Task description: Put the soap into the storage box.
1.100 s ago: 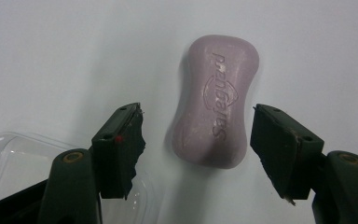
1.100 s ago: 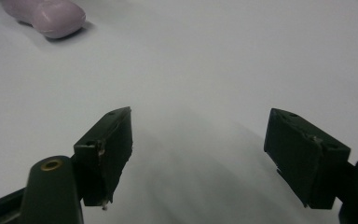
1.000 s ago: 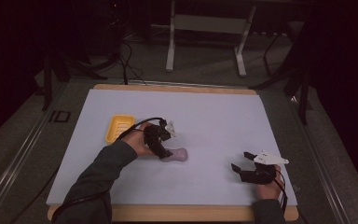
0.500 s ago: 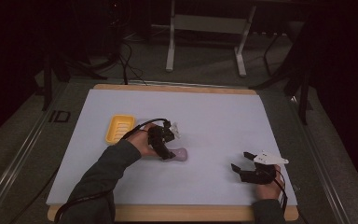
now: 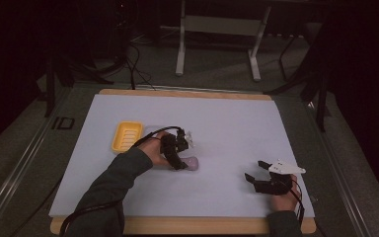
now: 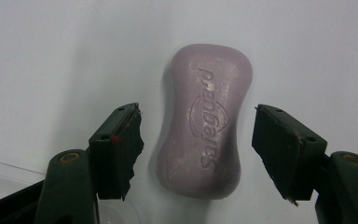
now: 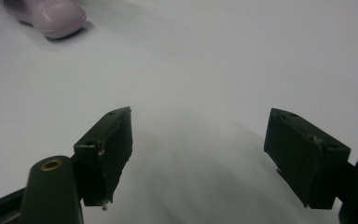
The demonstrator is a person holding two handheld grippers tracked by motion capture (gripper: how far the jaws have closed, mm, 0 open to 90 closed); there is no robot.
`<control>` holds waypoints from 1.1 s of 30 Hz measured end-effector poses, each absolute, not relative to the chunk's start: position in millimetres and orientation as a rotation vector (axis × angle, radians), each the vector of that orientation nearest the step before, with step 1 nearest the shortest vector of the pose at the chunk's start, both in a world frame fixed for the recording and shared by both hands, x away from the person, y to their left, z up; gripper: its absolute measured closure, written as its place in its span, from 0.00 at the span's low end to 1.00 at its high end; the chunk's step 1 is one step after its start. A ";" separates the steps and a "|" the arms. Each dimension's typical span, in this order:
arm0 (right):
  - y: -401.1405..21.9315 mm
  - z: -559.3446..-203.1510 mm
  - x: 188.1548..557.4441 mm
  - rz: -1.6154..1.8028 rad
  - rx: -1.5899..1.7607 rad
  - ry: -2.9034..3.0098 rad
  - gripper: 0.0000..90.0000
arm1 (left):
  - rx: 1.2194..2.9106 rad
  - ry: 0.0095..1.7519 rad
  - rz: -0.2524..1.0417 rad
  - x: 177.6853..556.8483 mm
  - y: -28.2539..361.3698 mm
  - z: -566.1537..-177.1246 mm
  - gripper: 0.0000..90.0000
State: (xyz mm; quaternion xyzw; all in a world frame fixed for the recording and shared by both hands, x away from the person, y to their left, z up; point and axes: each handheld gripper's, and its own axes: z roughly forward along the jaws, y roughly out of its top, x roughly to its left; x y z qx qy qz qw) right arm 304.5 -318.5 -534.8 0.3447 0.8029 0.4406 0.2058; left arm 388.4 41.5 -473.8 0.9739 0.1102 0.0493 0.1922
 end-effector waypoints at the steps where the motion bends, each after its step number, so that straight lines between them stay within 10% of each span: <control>1: -318.5 -534.8 304.5 1.228 0.960 2.237 0.26 | 2.734 0.312 0.136 388.6 41.0 -473.9 0.35; 33: -318.5 -534.8 304.4 1.228 0.959 2.238 0.26 | 2.839 0.255 0.075 393.9 20.6 -490.1 0.36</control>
